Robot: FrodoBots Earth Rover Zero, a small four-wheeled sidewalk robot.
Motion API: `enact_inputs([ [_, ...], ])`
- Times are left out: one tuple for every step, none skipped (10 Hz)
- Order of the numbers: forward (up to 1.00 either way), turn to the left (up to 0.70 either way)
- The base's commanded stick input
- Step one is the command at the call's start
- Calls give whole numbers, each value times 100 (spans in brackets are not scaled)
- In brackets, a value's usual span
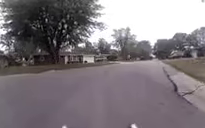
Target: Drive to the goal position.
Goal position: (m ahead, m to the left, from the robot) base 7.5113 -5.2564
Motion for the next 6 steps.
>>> enact_inputs([
  [100,-24],
  [100,-40],
  [100,-40],
  [100,-40],
  [100,-40],
  [100,-40],
])
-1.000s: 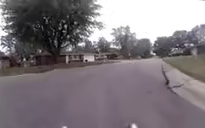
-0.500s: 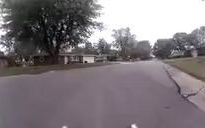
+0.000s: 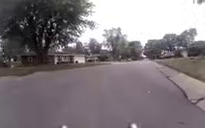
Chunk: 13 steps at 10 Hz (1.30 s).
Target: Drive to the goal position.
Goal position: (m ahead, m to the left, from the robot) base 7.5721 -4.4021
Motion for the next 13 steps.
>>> enact_inputs([
  [100,-40],
  [100,-40],
  [100,-40],
  [100,-40],
  [100,-40],
  [100,-40],
  [100,-40],
  [100,-40],
  [100,-40],
  [100,-40],
  [100,-40],
  [100,-40],
  [100,-2],
])
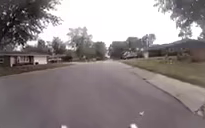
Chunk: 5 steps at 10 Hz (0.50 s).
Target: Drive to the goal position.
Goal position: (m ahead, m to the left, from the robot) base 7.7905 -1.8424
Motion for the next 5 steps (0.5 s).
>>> enact_inputs([
  [100,0],
  [100,0],
  [100,0],
  [100,-1],
  [100,-18],
])
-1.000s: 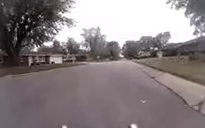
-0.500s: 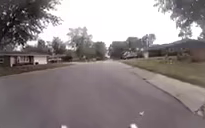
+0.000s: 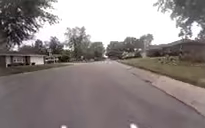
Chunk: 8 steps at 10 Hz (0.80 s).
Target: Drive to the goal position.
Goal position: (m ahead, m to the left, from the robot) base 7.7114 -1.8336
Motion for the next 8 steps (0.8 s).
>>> enact_inputs([
  [100,-37],
  [100,-30],
  [100,-14],
  [100,0],
  [100,0],
  [100,0],
  [100,0],
  [100,0],
])
